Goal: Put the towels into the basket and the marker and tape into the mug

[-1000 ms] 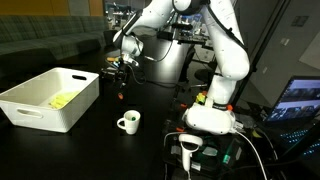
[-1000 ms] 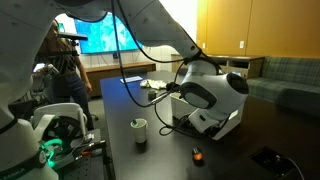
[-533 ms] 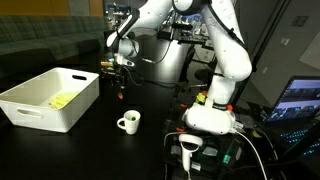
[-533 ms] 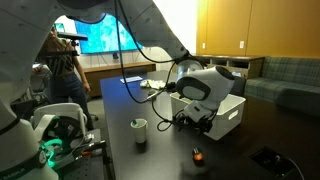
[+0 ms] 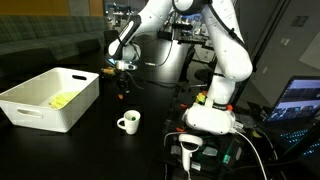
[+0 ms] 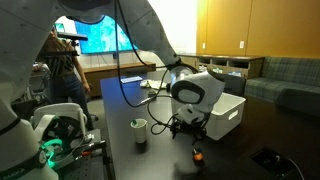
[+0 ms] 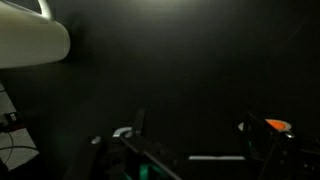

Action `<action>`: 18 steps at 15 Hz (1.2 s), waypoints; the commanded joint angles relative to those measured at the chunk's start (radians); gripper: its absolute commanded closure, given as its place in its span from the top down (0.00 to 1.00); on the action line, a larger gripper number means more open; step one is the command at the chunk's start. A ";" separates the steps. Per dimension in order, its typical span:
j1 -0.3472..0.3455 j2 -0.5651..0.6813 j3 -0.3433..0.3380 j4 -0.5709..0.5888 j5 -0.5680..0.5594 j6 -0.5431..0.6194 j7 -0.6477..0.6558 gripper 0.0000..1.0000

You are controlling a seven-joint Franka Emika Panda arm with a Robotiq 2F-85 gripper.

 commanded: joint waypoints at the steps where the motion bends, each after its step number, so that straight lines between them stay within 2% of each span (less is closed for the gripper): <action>1: 0.017 -0.025 -0.011 -0.023 -0.065 0.006 0.086 1.00; 4: 0.009 -0.031 -0.006 -0.024 -0.082 -0.002 0.122 1.00; 11: -0.018 -0.041 0.015 -0.027 -0.033 -0.063 0.211 1.00; 14: -0.039 -0.040 0.038 -0.034 0.040 -0.083 0.254 1.00; 18: -0.078 -0.050 0.078 -0.073 0.220 -0.067 0.280 1.00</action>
